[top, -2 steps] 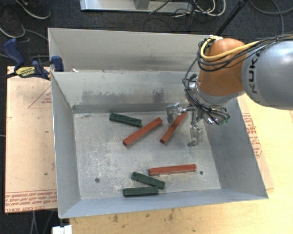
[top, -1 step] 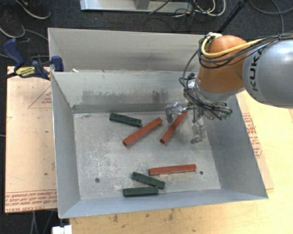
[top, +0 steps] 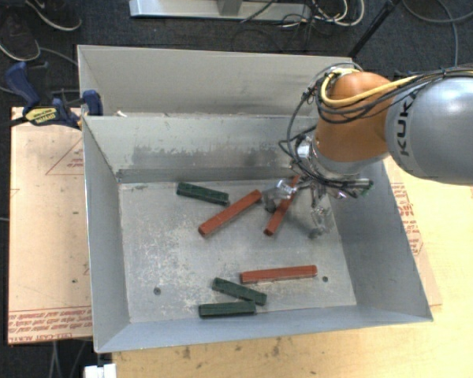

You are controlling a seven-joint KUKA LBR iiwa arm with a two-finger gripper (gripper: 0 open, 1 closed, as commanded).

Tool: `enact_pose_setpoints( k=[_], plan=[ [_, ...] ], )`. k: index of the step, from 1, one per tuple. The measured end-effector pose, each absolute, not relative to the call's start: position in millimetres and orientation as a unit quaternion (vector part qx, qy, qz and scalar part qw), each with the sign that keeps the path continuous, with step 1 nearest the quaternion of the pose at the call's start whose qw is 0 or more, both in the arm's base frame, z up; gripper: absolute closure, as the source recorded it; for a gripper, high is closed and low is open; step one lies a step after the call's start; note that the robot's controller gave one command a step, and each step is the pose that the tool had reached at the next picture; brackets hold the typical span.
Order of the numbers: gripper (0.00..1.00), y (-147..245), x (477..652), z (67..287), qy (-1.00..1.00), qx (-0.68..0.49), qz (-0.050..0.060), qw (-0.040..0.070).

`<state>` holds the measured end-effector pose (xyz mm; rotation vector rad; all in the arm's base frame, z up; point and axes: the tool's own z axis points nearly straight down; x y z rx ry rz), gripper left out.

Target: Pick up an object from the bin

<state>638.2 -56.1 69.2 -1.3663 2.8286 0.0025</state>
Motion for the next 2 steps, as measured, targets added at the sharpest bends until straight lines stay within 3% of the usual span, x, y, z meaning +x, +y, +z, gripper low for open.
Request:
enact_pose_setpoints(
  k=[1,2],
  plan=[
    [0.00,-55.5,638.7,69.5,0.901,-0.433,0.001,0.001],
    [1.00,-55.6,639.2,70.1,0.902,-0.433,0.001,0.002]
  ],
)
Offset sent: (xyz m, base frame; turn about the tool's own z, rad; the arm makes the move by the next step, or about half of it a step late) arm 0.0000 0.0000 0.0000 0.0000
